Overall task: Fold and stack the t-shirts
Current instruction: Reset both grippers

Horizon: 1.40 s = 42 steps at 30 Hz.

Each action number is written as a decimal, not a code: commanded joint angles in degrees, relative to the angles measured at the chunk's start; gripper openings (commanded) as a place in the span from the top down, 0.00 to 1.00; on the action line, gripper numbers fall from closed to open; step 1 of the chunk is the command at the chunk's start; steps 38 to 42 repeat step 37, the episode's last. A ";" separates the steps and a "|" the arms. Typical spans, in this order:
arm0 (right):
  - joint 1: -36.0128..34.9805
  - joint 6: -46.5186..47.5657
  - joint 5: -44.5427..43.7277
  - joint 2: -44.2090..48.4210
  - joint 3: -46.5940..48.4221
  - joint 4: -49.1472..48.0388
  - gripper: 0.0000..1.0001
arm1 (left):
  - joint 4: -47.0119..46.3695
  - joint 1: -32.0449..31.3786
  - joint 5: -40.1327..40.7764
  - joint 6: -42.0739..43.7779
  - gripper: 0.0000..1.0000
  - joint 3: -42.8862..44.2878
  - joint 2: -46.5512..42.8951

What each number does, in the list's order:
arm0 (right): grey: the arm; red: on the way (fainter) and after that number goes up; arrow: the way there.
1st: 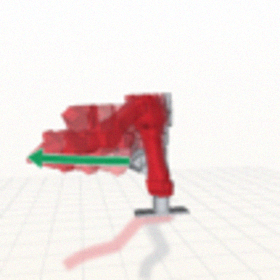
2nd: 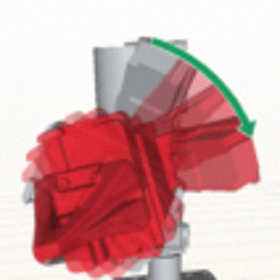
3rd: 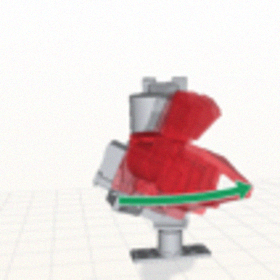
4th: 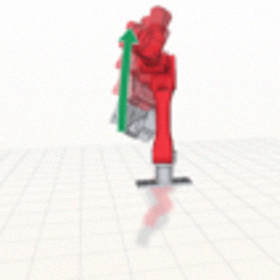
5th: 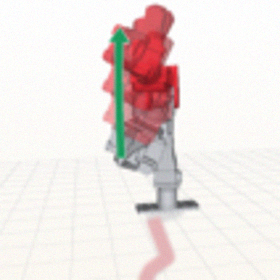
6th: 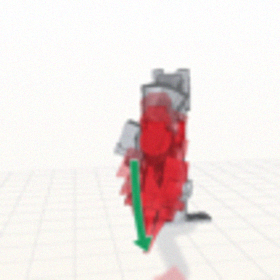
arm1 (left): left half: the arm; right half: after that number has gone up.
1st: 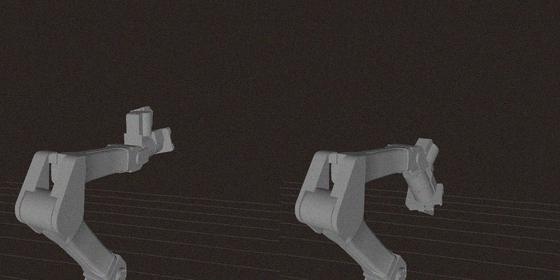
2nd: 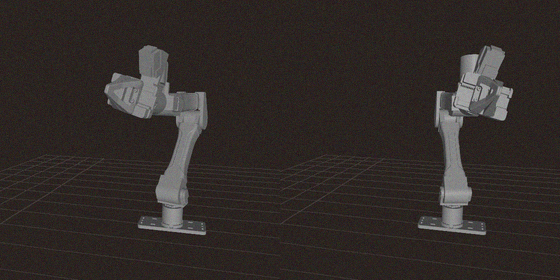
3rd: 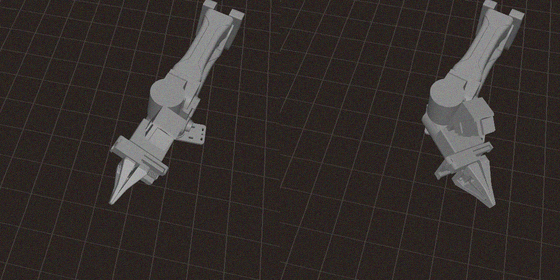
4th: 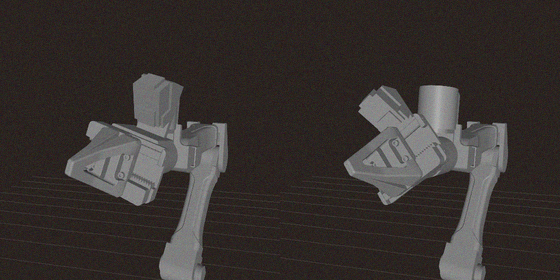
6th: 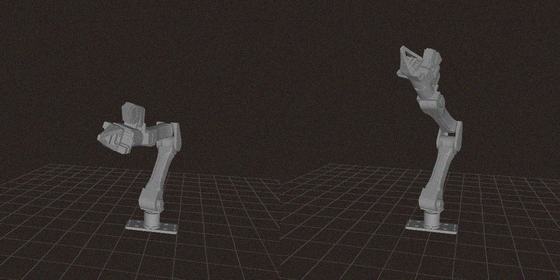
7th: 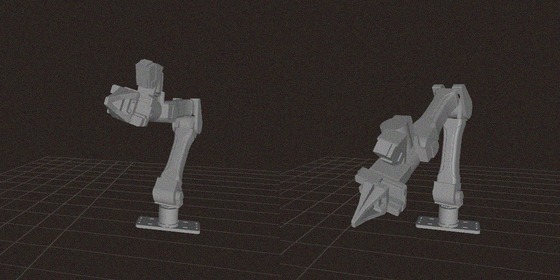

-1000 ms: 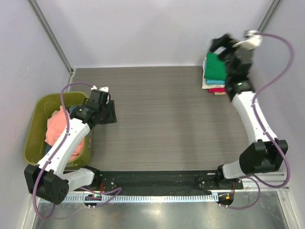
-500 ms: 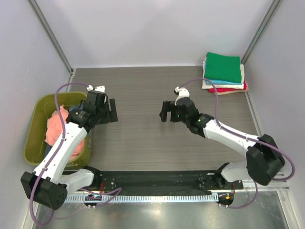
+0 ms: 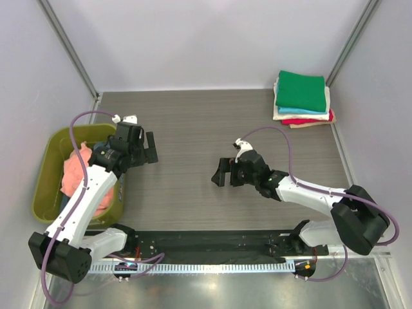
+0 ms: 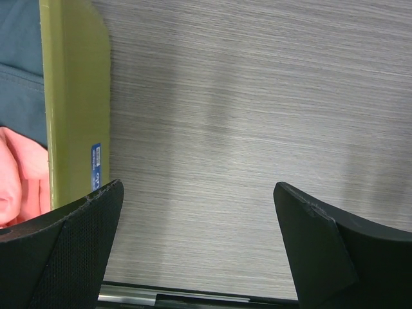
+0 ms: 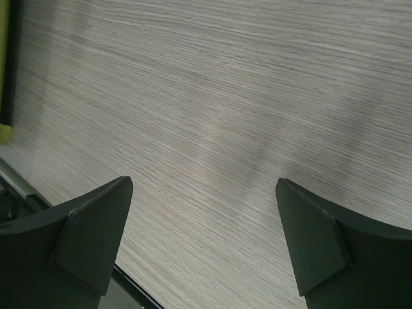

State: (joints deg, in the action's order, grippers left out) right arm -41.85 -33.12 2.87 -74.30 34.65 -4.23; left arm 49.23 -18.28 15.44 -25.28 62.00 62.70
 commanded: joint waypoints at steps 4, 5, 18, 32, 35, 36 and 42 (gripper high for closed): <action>-0.78 -1.50 2.92 -1.89 0.33 -8.86 0.01 | -0.10 0.18 0.91 -0.39 0.00 0.58 0.85; -0.78 -1.94 3.45 -2.33 0.15 -9.30 0.00 | -0.10 0.26 0.82 -0.39 0.00 0.49 0.94; -2.01 -2.74 5.91 -9.62 2.08 -13.87 0.00 | -0.28 0.27 0.90 -0.21 0.00 0.58 1.11; -4.12 -3.70 6.27 -13.32 2.79 -14.32 0.00 | -0.28 0.27 2.22 -0.39 0.00 0.41 0.23; -5.52 -2.82 4.61 -11.67 1.48 -16.07 0.00 | -0.19 0.26 2.84 -0.82 0.00 0.58 -0.29; -6.05 -1.52 2.68 -10.87 0.42 -17.38 0.00 | -0.10 0.27 3.45 -1.00 0.00 0.49 -0.56; -6.58 -1.33 1.01 -9.82 0.50 -16.43 0.00 | -0.19 0.18 3.72 -1.18 0.00 0.49 -1.25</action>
